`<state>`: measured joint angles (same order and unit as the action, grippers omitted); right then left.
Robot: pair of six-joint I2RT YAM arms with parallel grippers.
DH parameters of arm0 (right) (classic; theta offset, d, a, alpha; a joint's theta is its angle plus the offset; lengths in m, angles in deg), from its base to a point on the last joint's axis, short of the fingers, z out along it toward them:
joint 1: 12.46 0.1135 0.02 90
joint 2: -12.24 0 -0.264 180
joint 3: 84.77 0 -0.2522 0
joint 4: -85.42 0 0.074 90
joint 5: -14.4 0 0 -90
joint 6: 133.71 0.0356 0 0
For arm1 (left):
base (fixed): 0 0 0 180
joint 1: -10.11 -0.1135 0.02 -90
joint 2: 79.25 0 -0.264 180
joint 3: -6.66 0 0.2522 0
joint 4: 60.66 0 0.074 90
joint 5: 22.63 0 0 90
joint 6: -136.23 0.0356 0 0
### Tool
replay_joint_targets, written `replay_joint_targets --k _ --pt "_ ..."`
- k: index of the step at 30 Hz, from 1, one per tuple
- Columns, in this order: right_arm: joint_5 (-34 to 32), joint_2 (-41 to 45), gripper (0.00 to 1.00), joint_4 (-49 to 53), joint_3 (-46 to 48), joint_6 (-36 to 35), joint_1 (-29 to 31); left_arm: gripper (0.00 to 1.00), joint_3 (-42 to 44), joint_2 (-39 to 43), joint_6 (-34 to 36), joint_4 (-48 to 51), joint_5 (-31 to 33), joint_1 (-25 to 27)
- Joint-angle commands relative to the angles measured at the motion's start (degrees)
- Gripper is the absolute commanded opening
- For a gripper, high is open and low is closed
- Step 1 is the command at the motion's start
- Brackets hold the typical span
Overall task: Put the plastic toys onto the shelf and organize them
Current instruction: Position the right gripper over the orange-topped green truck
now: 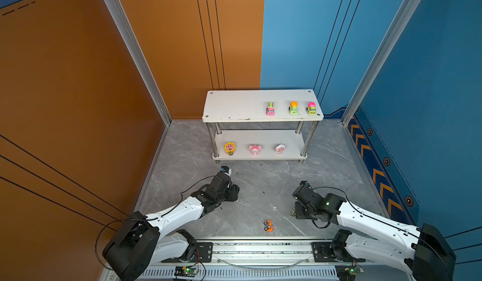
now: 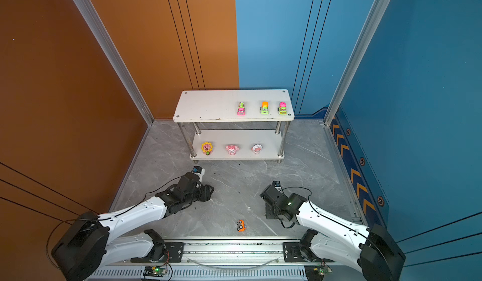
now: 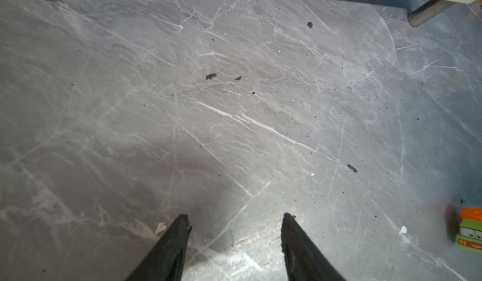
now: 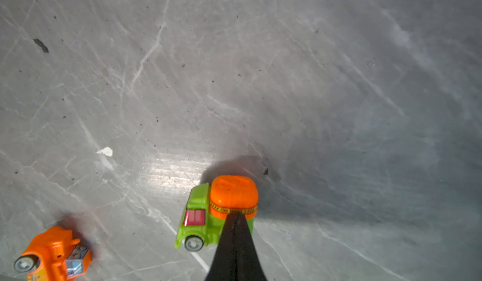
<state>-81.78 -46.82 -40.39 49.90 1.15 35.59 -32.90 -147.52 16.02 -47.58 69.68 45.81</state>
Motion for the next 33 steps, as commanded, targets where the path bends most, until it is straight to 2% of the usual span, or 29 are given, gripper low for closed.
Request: replay_joint_targets --k 1,7,21,33 --pt "0.13 0.32 0.0 5.84 -2.54 0.28 0.84 0.59 -1.52 0.62 0.8 0.07 -0.73 0.41" --pt "0.71 -1.76 0.0 7.2 -2.83 0.06 1.69 0.59 -1.62 0.27 0.62 -0.1 -0.86 0.4" --pt "3.23 -6.05 0.0 -0.04 3.33 3.24 3.81 0.59 -1.9 -0.54 0.61 -0.03 -0.99 0.51" --pt "2.84 -4.14 0.0 0.09 6.41 8.6 7.68 0.59 -2.43 -2.08 0.57 -0.98 -1.6 0.55"
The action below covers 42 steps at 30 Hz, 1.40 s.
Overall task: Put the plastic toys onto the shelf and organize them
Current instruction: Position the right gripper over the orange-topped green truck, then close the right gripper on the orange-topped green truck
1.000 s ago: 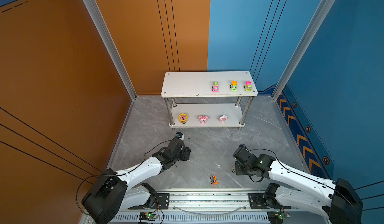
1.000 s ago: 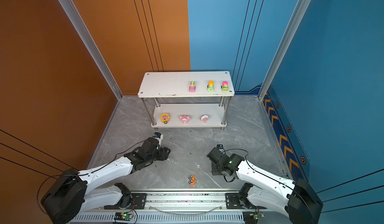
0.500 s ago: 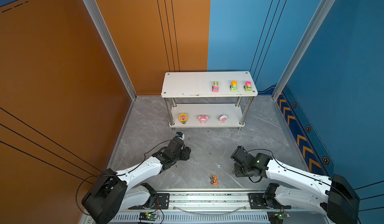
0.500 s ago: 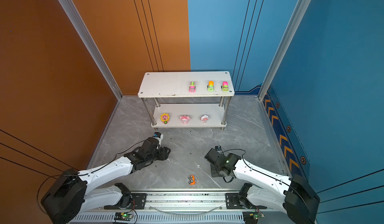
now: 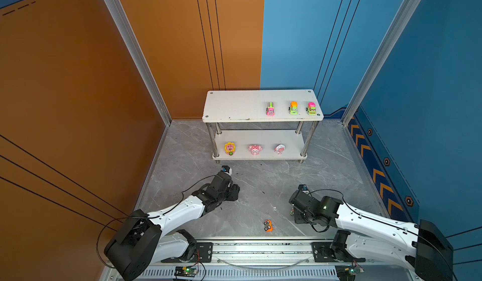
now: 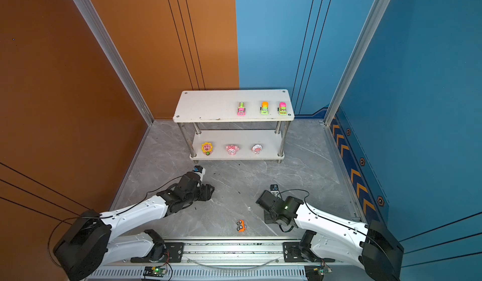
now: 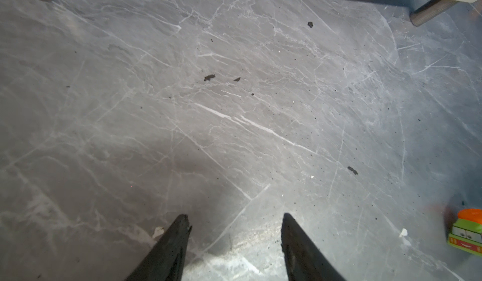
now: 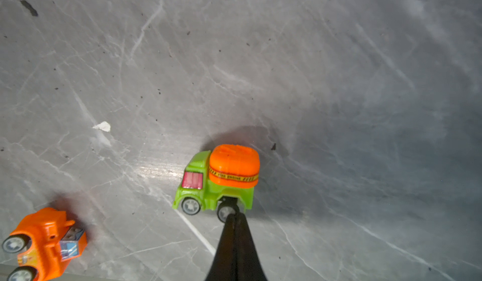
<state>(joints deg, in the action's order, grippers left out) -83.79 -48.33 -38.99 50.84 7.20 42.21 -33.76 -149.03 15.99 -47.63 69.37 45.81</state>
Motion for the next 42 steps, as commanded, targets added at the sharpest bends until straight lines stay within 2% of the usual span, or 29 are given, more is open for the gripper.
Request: replay_joint_targets --k 1,11,18,21,26,30,36,39,42 --pt "4.87 -2.38 0.0 -1.16 5.72 2.97 1.39 0.59 -1.56 -0.71 0.53 -0.94 -1.41 0.52" --pt "4.85 2.87 0.0 1.37 7.2 5.98 2.32 0.59 -1.57 -1.03 0.61 -1.18 -1.21 0.61" --pt "3.81 1.17 0.0 -1.52 7.58 6.74 2.81 0.59 -2.0 -2.03 0.31 -1.55 -1.81 0.88" --pt "1.34 -0.24 0.0 -1.84 6.37 6.33 2.35 0.59 -2.08 -2.1 0.44 -1.47 -1.65 1.01" --pt "-2.0 -3.76 0.0 -3.34 4.7 3.18 -2.28 0.59 -2.17 -1.7 0.33 -1.2 -1.65 1.16" --pt "-1.17 -6.8 0.0 -9.79 4.96 -0.8 -8.49 0.58 -1.83 -0.99 0.71 -1.67 -1.81 1.38" --pt "-1.36 -13.05 0.0 -17.24 0.56 -8.15 -16.91 0.59 -1.72 0.36 1.42 -1.64 -1.57 1.92" --pt "-1.15 -15.84 0.0 -16.4 -2.94 -11.19 -19.12 0.6 -1.73 0.87 1.66 -1.13 -1.47 1.91" --pt "-2.4 -14.51 0.0 -12.6 -4.96 -12.4 -19.57 0.6 -1.49 1.55 2.18 -0.34 -1.17 1.91"
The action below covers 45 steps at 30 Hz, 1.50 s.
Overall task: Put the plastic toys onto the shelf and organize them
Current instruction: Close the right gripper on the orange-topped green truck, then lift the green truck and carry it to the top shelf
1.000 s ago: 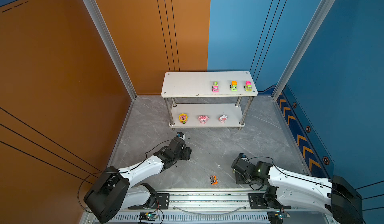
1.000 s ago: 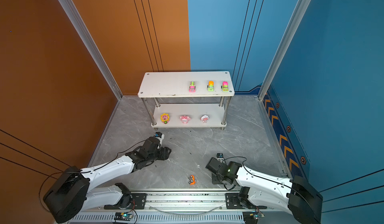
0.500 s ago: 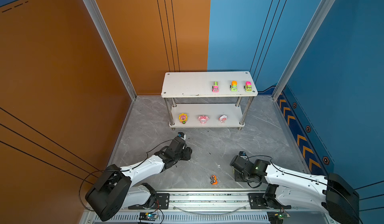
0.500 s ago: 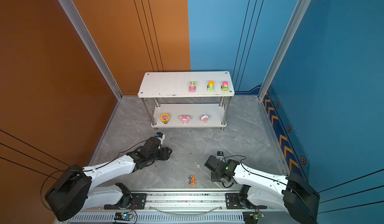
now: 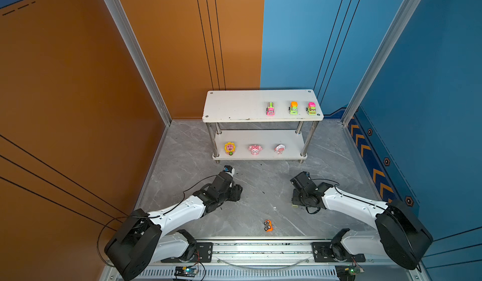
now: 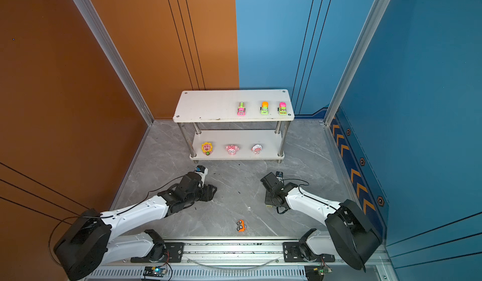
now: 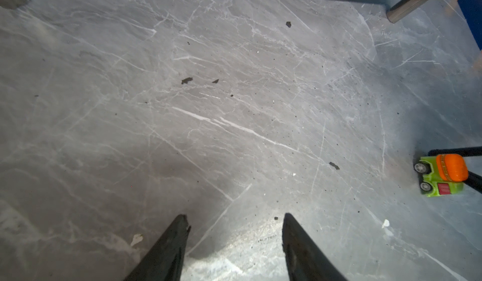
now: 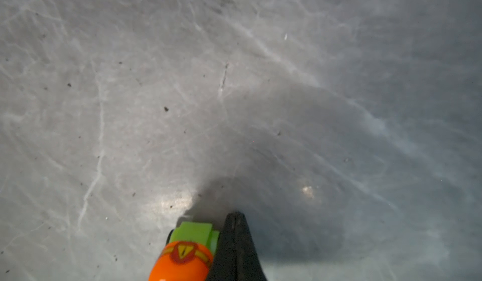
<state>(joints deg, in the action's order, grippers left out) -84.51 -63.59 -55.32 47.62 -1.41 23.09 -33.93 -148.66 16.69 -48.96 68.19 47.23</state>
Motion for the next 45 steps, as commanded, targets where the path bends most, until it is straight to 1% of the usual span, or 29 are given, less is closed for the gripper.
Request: replay_joint_targets --k 1,2,4,7,9,11,13,14,16,19,24,29,32,35,41,43,45 --pt "-1.95 2.03 0.0 4.81 -1.67 -3.81 -0.47 0.6 -1.14 1.37 1.5 1.1 0.35 0.45" --pt "-2.3 3.78 0.0 6.42 -1.5 -3.8 -0.72 0.61 -0.95 1.67 1.58 1.1 0.7 0.43" --pt "-3.02 7.9 0.04 9.7 -1.05 -3.5 -1.08 0.61 -0.66 1.91 1.64 0.85 1.11 0.48" --pt "-2.91 14.51 0.24 13.76 -0.28 -2.14 -1.11 0.61 -0.76 1.67 1.68 0.28 1.2 0.4" --pt "-1.16 17.62 0.42 14.28 -0.03 -0.43 -0.54 0.62 -1.12 1.24 1.7 -0.33 1.2 0.38" --pt "0.45 18.14 0.52 13.38 -0.07 1.52 1.25 0.61 -1.63 0.67 1.59 -0.66 1.05 0.39" --pt "1.01 16.65 0.62 11.66 -0.59 2.8 3.98 0.61 -2.29 0.17 1.51 -0.75 0.63 0.47" --pt "1.33 15.3 0.65 10.54 -1.11 3.2 5.89 0.62 -2.49 -0.06 1.46 -0.68 0.51 0.47" --pt "2.14 12.27 0.66 8.7 -1.96 3.41 7.85 0.62 -2.67 -0.11 1.25 -0.49 0.41 0.61" --pt "2.16 7.43 0.66 6.7 -2.36 3.23 8.79 0.62 -2.3 0.19 1.01 0.2 0.82 0.71" --pt "1.38 3.33 0.57 3.59 -1.14 3.17 8.64 0.63 -1.53 1.31 1.24 1.36 1.9 0.71" --pt "-1.05 1.87 0.45 1.93 -1.63 2.18 8.13 0.63 -1.58 1.0 1.41 0.94 2.13 0.52" --pt "-2.7 0.23 0.35 2.81 -3.44 0.66 7.94 0.63 -1.78 0.34 1.45 0.48 1.49 0.56" --pt "-2.94 -1.59 0.26 3.91 -5.21 -0.55 7.99 0.63 -1.56 0.07 1.5 0.48 1.29 0.56" --pt "-3.04 -1.65 0.2 7.46 -8.79 -2.26 8.91 0.64 -0.59 1.08 1.65 0.57 1.73 0.21" --pt "-3.1 -1.09 0.19 10.29 -12.2 -3.78 9.28 0.64 -0.57 1.37 1.85 0.75 1.73 -0.03" --pt "-3.88 -0.71 0.19 13.72 -17.49 -5.74 10.03 0.64 -0.57 1.73 1.95 0.79 1.73 -0.23"
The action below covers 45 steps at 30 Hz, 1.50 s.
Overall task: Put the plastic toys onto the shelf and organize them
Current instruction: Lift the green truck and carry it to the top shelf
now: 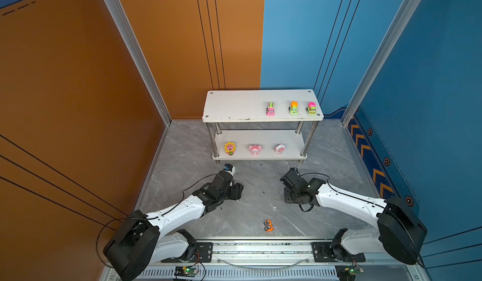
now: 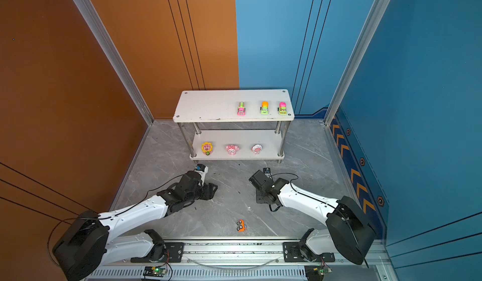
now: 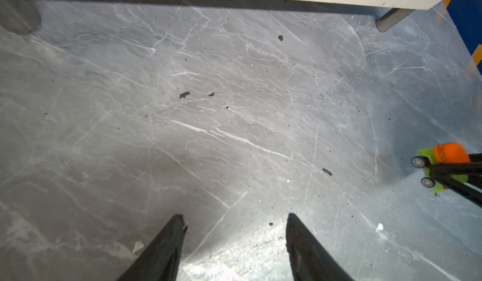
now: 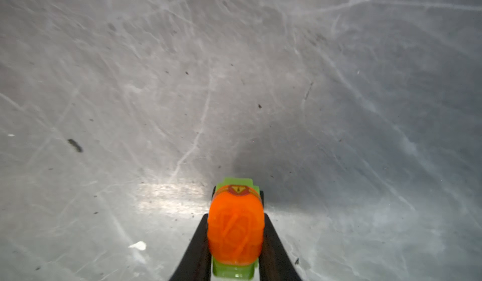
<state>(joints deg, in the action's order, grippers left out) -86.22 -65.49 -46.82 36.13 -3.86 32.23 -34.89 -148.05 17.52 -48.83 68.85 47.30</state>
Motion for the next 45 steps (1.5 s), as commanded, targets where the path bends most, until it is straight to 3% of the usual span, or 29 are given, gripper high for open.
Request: replay_joint_targets --k 1,7,14,22,31,45 --pt "-2.79 1.23 0.19 7.45 -9.42 -4.76 1.36 0.64 0.52 1.28 1.11 0.7 1.07 -0.36" --pt "-6.05 -2.91 0.17 15.97 -33.68 -13.41 4.87 0.64 1.34 2.7 0.85 0.83 1.15 -0.54" --pt "-7.09 -16.41 0.17 20.59 -64.28 -22.91 7.06 0.65 2.8 6.63 0.89 3.23 2.32 -1.06" --pt "-4.3 -30.8 0.16 22.24 -87.06 -24.91 4.66 0.66 4.59 11.69 0.98 5.09 3.51 -2.14" --pt "-4.06 -38.1 0.16 22.32 -99.76 -25.57 2.51 0.67 4.59 13.5 1.55 7.03 3.45 -3.39" --pt "-4.35 -40.72 0.17 17.97 -100.93 -25.49 0.91 0.67 3.54 12.0 1.55 7.12 2.79 -3.88"
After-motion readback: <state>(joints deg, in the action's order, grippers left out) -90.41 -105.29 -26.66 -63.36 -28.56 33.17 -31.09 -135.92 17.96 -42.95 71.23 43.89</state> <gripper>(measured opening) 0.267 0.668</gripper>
